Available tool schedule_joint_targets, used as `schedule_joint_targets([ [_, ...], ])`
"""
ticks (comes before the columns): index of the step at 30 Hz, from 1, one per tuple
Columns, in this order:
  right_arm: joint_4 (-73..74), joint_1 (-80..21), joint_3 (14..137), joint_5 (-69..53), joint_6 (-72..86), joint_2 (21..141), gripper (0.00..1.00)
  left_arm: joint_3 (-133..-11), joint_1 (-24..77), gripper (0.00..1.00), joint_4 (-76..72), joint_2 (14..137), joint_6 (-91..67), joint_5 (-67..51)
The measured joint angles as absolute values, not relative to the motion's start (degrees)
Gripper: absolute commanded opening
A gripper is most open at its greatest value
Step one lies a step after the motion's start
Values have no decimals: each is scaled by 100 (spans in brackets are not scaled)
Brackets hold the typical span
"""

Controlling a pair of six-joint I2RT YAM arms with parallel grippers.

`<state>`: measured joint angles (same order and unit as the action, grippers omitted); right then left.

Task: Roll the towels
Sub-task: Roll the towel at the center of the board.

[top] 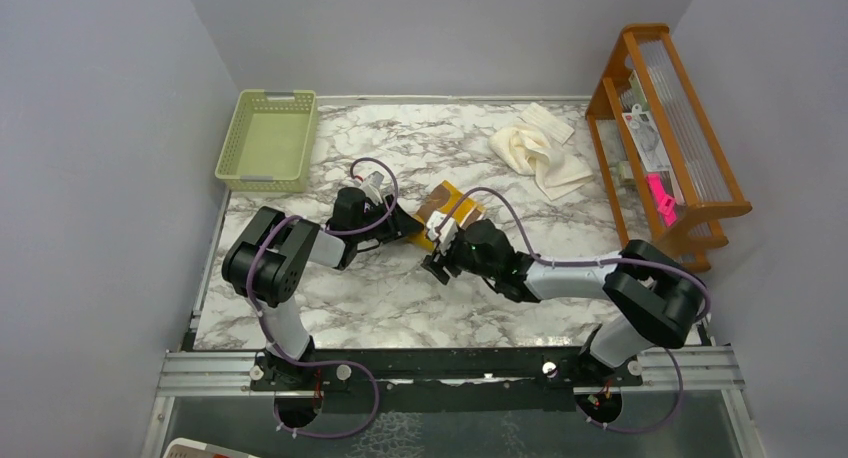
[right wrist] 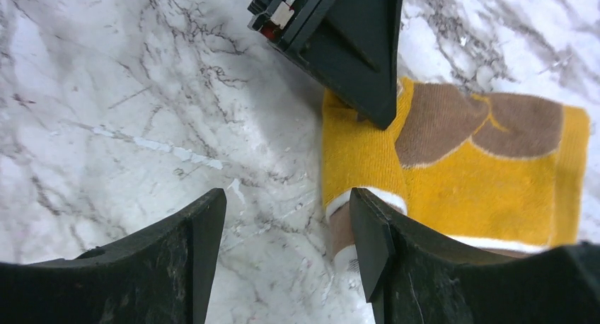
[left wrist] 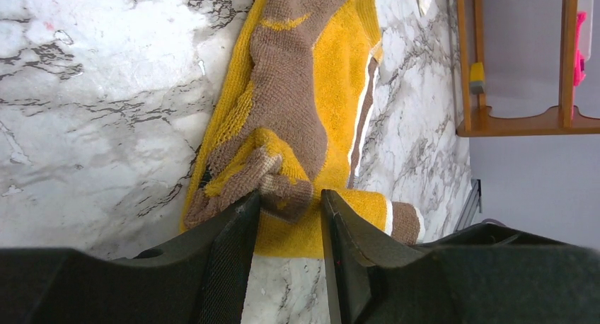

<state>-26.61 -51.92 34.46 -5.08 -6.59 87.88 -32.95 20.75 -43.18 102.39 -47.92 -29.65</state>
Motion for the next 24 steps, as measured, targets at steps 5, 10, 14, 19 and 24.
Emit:
schedule_joint_targets([
  [5, -2912, -5369, 3575, -211, -1463, 9177, 63, -3295, 2071, 41, -4322, 10239, -4792, -2974],
  [10, -2965, -5395, 3885, 36, -1981, 9655, 60, -3295, 2069, 41, -4320, 10241, -4792, -2978],
  [14, -2952, -5395, 3975, 290, -2141, 9828, 56, -3295, 2069, 41, -4316, 10239, -4790, -2978],
  [19, -2733, -5395, 4051, 502, -2185, 9863, 52, -3297, 2069, 41, -4294, 10241, -4788, -2991],
  [24, -2231, -5395, 4390, 661, -2043, 9990, 47, -3308, 2064, 41, -4268, 10239, -4788, -3002],
])
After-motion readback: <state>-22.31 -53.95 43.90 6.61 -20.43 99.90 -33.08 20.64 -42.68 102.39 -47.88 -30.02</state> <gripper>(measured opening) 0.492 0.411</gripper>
